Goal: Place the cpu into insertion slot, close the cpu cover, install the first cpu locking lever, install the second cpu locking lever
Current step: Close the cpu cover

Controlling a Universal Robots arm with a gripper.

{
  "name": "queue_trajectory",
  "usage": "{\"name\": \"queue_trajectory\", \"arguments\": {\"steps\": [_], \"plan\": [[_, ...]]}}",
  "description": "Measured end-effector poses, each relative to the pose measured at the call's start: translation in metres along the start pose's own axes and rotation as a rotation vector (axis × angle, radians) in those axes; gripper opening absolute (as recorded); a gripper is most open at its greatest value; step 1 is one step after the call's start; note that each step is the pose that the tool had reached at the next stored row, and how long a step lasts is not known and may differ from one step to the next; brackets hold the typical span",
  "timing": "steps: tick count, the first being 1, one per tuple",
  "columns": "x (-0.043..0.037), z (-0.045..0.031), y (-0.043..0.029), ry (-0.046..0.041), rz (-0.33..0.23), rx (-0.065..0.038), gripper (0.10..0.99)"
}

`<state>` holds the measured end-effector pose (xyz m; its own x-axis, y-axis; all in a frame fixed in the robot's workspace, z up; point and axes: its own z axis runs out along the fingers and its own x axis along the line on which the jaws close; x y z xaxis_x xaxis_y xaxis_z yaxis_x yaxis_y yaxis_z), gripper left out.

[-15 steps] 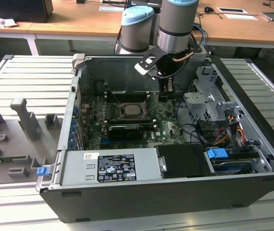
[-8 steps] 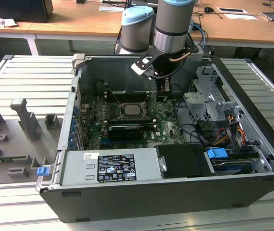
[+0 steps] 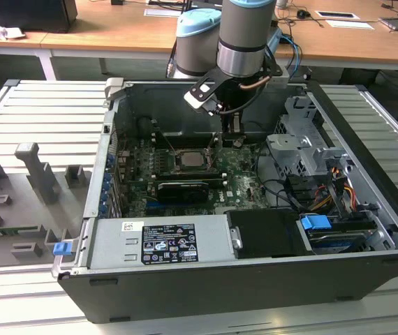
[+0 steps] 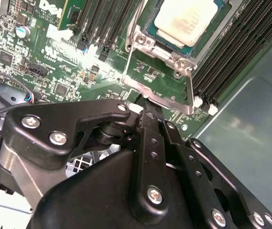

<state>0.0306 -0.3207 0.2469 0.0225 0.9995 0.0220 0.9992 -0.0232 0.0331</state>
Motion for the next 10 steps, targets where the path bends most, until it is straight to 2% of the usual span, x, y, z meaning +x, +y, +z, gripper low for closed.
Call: {"name": "queue_trajectory", "arguments": {"steps": [10], "plan": [[-0.0002,-0.0003,-0.0076,0.0000,0.000,0.000,0.106]]}}
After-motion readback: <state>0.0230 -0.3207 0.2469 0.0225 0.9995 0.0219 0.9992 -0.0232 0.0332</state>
